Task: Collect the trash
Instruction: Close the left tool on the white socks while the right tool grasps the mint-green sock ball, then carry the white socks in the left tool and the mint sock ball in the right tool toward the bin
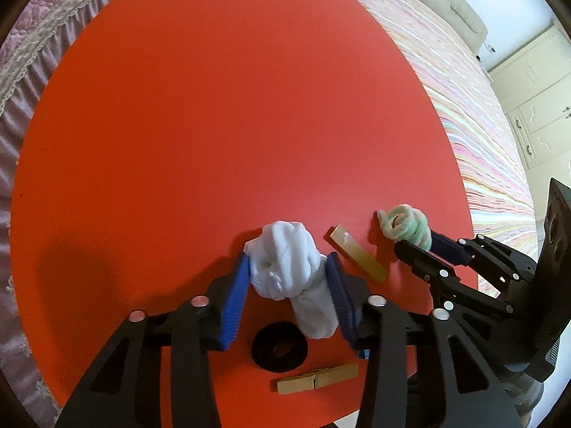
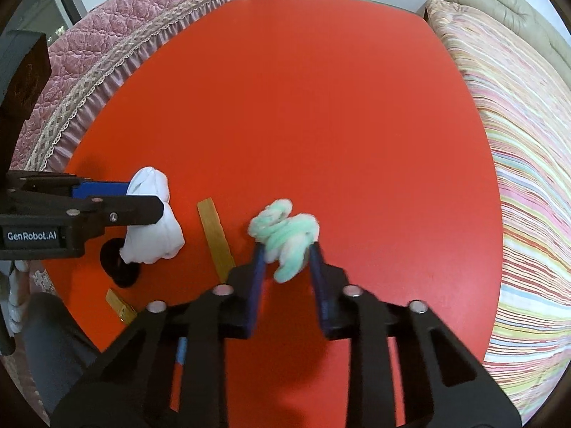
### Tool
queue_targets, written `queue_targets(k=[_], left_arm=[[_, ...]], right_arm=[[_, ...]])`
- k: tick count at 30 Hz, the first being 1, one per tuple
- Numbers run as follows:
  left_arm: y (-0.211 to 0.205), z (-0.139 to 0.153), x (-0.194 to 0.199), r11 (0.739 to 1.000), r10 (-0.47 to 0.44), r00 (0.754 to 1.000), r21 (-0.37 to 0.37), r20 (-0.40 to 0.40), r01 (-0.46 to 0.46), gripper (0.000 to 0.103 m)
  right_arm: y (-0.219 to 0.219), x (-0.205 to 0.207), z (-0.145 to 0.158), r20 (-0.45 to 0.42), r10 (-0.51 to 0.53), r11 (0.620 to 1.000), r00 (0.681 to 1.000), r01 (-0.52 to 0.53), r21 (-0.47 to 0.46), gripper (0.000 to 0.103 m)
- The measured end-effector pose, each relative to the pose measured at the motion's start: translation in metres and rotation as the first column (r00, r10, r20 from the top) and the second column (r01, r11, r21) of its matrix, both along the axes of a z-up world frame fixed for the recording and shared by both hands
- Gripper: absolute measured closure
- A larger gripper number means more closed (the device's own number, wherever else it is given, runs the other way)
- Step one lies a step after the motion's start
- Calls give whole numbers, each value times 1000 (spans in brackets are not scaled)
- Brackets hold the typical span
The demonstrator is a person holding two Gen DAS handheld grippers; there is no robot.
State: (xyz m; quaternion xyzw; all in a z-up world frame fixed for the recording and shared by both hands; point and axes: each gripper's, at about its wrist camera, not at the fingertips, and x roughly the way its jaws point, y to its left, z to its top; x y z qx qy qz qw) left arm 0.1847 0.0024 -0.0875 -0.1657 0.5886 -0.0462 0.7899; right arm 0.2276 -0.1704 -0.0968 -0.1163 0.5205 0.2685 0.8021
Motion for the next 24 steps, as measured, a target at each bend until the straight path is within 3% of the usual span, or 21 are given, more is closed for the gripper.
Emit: queue_targets(k=[6,13,18,24], left_arm=[[5,1,1,1000,4,999,-18,37,-4,73],[9,7,-4,1000,0,996,0,92,0,76],[4,25,-11,998,-27,986,64,162,17,76],[-5,56,-36,980,-93,961,195,260,42,76]], right_arm=[[-4,1,3,5,-17,1000,1000,17,13,91],[-8,-1,9,20,-27,999,999,27,27,92],[-15,-9,23,48,-38,998,998,36,46,93],[-26,-28,48,86,-49,996,995,42,73,93]])
